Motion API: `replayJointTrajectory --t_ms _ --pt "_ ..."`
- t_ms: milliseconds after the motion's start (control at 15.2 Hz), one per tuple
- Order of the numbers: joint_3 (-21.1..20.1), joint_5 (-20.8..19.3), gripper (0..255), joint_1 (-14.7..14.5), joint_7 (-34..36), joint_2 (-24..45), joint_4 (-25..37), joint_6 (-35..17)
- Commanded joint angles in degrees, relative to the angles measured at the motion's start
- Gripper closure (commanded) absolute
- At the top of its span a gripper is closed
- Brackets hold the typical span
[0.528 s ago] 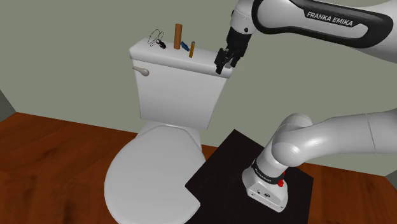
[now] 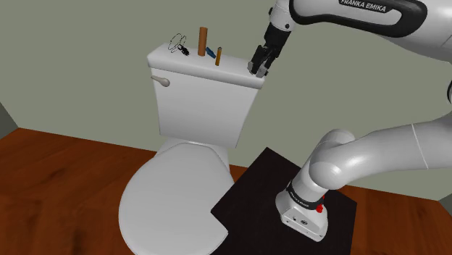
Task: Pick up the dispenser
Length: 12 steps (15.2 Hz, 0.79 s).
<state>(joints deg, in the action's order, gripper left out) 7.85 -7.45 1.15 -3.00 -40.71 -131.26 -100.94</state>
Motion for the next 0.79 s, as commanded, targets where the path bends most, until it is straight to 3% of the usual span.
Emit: replayJointTrajectory --t_ms 0,396,726 --pt "3.72 0.22 0 -0.25 -4.57 3.17 2.73 -1.11" --pt "14.24 3.66 0 -2.11 -17.75 12.85 11.79 -2.41" --pt "14.53 3.36 0 -1.83 -17.91 12.31 7.52 -6.16"
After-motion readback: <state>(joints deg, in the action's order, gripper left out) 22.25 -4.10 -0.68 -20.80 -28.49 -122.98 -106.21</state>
